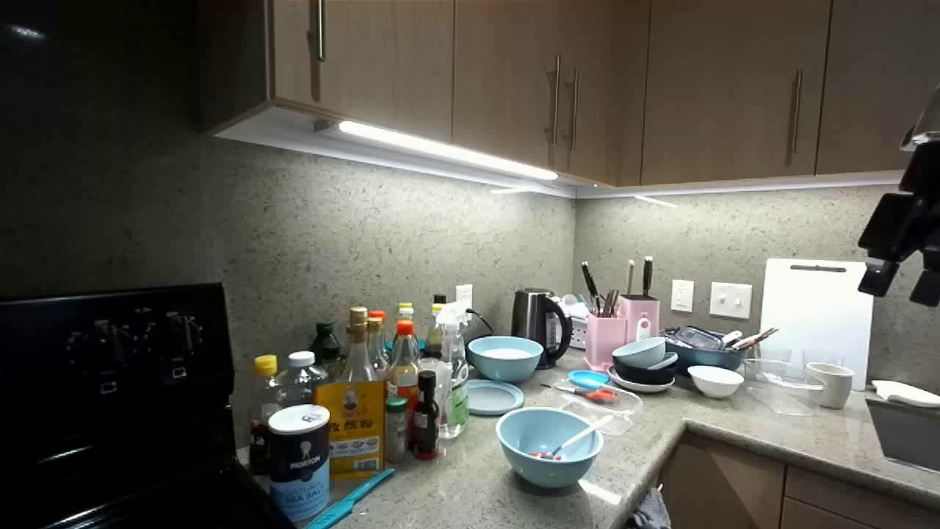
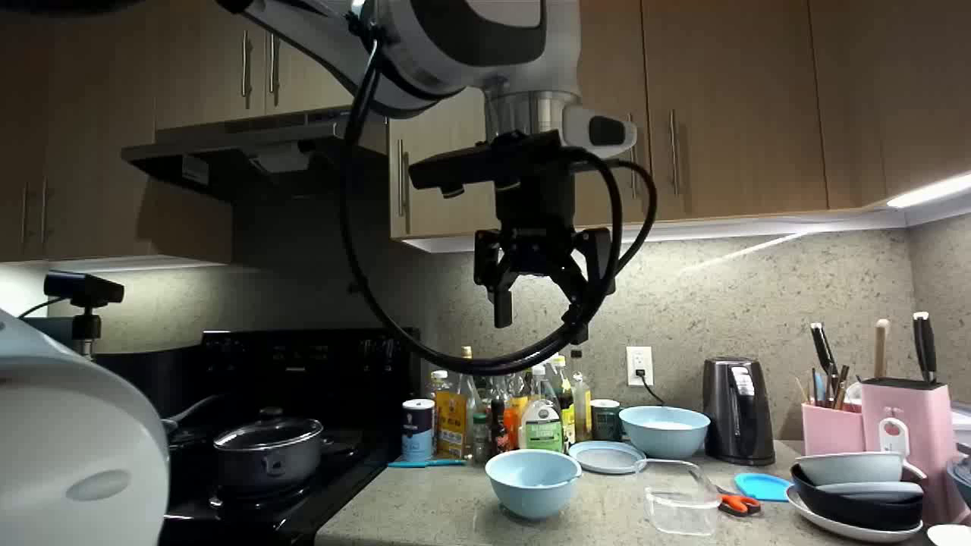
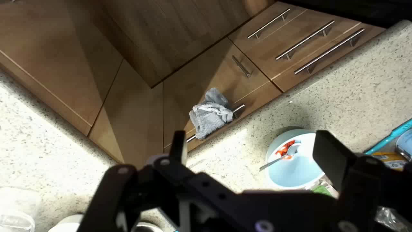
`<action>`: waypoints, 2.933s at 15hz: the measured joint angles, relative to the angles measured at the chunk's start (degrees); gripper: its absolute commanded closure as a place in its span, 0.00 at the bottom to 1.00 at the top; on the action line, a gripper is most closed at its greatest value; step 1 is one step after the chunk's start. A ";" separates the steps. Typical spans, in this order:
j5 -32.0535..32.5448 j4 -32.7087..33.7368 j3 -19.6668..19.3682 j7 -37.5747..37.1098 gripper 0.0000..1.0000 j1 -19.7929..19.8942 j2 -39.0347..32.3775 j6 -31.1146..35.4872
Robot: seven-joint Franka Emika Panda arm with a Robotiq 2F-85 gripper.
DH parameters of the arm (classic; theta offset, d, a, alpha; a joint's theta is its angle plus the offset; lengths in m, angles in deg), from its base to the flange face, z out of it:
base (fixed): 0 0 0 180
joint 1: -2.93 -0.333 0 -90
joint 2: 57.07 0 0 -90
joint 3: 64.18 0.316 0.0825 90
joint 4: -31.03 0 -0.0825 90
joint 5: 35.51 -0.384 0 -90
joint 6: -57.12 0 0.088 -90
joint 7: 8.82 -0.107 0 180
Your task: Use the spoon to stir the contents in the bowl
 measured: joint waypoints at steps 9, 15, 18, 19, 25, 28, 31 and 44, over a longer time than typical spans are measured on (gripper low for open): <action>0.00 0.01 0.19 0.00 0.00 0.01 -0.05 0.69; 0.78 1.51 6.07 0.02 0.00 -4.33 -4.26 9.12; 2.75 3.24 10.10 0.06 0.00 -7.00 -8.30 9.33; 4.10 3.62 11.33 0.05 0.00 -7.37 -9.56 9.38; 4.24 3.75 11.38 -0.12 0.00 -7.38 -10.00 9.39; 5.12 4.29 11.38 2.00 0.00 -7.53 -10.93 8.59; 5.41 8.38 10.60 8.45 0.00 -8.64 -16.91 7.02; 8.66 25.79 14.22 14.97 0.00 -11.95 -39.04 -0.52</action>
